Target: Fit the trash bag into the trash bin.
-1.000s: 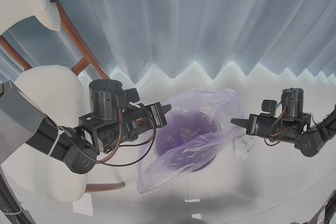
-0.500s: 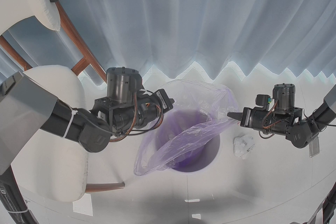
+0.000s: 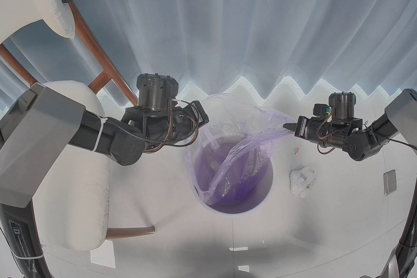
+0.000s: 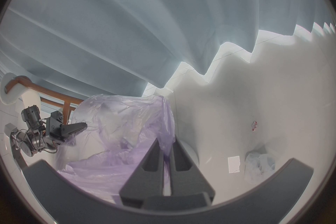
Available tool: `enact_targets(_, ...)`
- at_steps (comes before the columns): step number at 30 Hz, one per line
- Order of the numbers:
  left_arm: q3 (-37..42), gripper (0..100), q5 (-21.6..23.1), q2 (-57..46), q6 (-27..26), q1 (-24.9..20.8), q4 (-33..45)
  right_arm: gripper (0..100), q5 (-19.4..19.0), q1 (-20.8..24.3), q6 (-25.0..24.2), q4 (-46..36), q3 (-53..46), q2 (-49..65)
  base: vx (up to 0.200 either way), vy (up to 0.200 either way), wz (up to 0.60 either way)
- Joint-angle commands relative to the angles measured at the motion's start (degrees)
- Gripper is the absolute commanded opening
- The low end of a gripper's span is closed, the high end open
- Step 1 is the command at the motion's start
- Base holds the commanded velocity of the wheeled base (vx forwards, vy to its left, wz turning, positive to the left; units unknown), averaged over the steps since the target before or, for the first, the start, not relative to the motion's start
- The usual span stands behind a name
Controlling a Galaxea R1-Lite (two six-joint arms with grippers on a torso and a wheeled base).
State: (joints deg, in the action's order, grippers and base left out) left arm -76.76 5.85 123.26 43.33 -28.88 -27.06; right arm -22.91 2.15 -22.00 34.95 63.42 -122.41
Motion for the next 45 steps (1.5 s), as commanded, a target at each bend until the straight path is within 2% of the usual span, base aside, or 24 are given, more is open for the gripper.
enact_targets(1, -0.40, 0, -2.07, 3.04, -3.95, 0.32, 0.70, 0, -0.03, -1.27, 0.82, -1.11, 2.85, -3.98, 0.000, 0.000, 0.00)
enact_targets(5, -0.40, 0, -6.29, 4.53, -8.61, -0.04, 1.93, 0, -0.03, -1.53, 2.58, -1.11, 2.06, -4.95, 0.000, 0.000, 0.00)
enact_targets(7, -0.05, 0, -7.26, 4.71, -8.96, -0.30, 2.63, 0, -0.03, -1.53, 2.58, -1.11, 1.71, -5.21, 0.000, 0.000, 0.00)
enact_targets(19, 0.21, 0, -7.61, 3.83, -8.87, -0.74, 10.72, 0, -0.21, -1.62, 3.81, -0.32, -5.06, -5.04, 0.000, 0.000, 0.00)
enact_targets(30, 3.29, 0, -7.61, 1.28, -8.78, 0.49, 11.42, 0, -0.21, -1.88, 3.90, 2.14, -8.40, -3.98, 0.000, 0.000, 0.00)
enact_targets(34, 4.34, 0, -7.61, 0.58, -8.87, 1.11, 11.42, 0, -0.21, -1.79, 3.99, 3.90, -9.89, -3.72, 0.000, 0.000, 0.00)
enact_targets(38, 4.69, 0, -7.70, -0.39, -8.87, 1.63, 11.33, 0, 0.05, -1.79, 4.95, 10.05, -15.95, -2.40, 0.000, 0.000, 0.00)
enact_targets(39, 4.87, 0, -7.70, -0.39, -8.87, 1.72, 11.33, 100, 0.05, -1.79, 5.04, 11.72, -17.36, -1.96, 0.000, 0.000, 0.00)
enact_targets(42, 5.05, 0, -7.79, -0.56, -8.96, 2.07, 11.33, 100, 0.14, -1.88, 4.16, 14.27, -20.52, -0.47, 0.000, 0.000, 0.00)
enact_targets(45, 5.05, 0, -8.05, -1.00, -9.05, 1.98, 11.24, 100, 0.14, -0.12, -2.52, 15.59, -25.45, 7.01, 0.000, 0.000, 0.00)
